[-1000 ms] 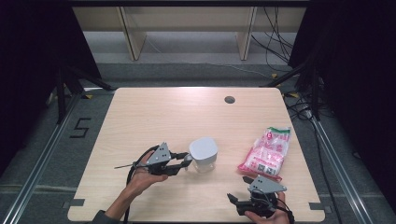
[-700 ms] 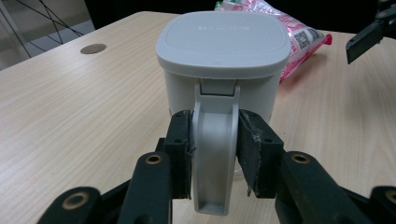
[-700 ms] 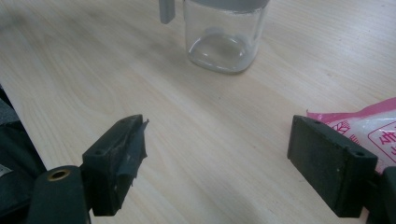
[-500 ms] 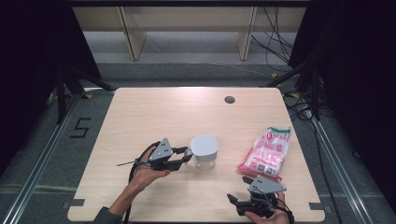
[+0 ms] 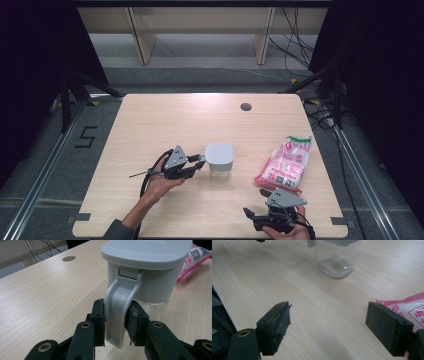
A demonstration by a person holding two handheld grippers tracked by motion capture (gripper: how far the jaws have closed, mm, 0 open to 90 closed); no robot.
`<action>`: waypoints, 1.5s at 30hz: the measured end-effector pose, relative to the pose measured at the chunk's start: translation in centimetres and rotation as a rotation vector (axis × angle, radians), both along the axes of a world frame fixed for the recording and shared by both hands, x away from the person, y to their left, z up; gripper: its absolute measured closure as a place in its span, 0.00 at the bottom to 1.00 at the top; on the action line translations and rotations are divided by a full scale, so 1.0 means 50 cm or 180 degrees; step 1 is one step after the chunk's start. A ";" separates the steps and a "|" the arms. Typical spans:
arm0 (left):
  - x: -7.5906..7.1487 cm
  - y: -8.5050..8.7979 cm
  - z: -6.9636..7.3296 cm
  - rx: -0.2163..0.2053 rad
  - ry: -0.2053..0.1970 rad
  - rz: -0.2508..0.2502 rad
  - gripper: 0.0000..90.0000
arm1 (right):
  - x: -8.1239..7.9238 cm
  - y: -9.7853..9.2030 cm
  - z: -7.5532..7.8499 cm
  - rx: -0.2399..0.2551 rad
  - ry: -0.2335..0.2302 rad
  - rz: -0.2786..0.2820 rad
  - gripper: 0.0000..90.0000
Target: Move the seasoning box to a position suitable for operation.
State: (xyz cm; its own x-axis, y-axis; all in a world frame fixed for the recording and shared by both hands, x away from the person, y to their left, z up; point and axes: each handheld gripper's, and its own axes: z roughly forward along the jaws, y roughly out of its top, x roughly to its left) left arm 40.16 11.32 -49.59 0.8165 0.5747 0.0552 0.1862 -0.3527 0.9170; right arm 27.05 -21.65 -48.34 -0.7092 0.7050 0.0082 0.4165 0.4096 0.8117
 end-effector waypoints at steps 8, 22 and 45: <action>0.007 0.004 0.001 -0.0013 0.0037 0.0051 0.78 | 0.000 0.000 0.000 -0.0001 0.0003 0.0003 0.23; 0.007 0.017 -0.002 -0.0125 0.0163 0.0027 0.75 | 0.001 0.000 0.000 0.0013 0.0005 0.0035 0.23; -0.039 0.039 0.053 -0.0239 0.0318 0.0176 0.40 | 0.005 -0.008 -0.002 0.0024 0.0009 0.0010 0.22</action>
